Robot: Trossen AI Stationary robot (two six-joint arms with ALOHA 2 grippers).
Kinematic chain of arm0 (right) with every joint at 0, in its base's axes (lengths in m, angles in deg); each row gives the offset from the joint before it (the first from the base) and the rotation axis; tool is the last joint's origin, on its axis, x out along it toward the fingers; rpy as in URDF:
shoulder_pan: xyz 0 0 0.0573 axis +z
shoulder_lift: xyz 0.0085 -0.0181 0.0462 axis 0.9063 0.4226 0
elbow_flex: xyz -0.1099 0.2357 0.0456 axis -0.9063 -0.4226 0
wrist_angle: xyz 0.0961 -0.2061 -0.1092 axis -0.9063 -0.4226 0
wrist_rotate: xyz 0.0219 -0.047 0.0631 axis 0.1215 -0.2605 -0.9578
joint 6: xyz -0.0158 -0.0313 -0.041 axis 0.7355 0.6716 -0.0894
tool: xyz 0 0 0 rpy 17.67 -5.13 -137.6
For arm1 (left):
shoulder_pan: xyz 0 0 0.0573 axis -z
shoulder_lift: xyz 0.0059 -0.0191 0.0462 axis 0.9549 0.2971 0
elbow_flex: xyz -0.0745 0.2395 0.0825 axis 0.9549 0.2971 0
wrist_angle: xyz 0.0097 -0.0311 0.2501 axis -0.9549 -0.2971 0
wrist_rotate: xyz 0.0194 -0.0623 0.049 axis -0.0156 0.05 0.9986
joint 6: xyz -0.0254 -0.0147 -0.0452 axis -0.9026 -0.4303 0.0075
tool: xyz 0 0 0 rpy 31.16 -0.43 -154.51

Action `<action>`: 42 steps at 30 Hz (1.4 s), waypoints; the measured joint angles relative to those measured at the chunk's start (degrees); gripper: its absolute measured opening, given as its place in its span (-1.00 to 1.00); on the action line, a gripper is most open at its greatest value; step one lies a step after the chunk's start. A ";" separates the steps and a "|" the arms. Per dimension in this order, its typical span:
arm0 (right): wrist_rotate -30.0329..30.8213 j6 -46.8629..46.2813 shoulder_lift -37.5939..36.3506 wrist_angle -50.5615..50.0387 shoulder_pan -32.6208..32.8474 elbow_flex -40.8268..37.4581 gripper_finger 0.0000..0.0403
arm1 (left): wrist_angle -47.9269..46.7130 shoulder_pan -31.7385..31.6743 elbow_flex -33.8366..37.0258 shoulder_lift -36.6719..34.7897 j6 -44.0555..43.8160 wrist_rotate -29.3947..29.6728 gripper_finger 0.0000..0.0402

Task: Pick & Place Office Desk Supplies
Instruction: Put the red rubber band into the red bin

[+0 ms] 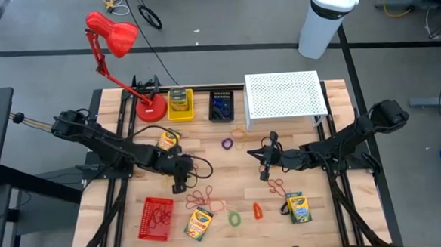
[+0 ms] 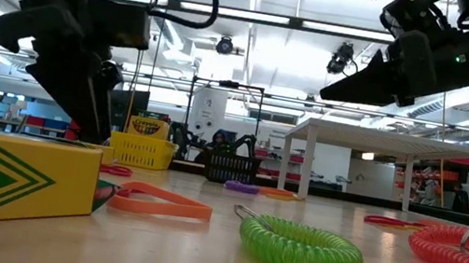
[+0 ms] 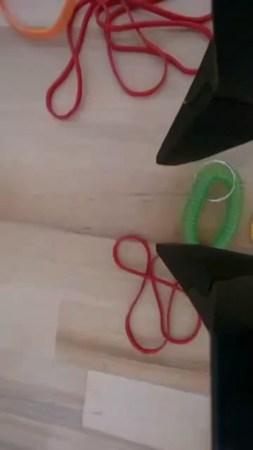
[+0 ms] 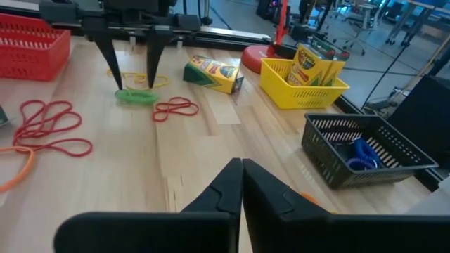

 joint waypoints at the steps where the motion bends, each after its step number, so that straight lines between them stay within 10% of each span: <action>1: -0.04 -0.20 0.00 -0.18 0.00 0.00 -0.89 | -0.09 -0.01 0.00 -0.02 -0.41 0.00 0.05; 30: -0.61 -1.46 0.04 -0.61 0.00 0.00 -0.88 | -3.14 3.65 -1.03 7.94 -7.61 -0.79 0.05; 42: -0.61 -1.46 0.04 -0.96 0.00 0.00 -0.88 | -10.00 3.50 -8.06 8.35 -1.17 0.07 -0.87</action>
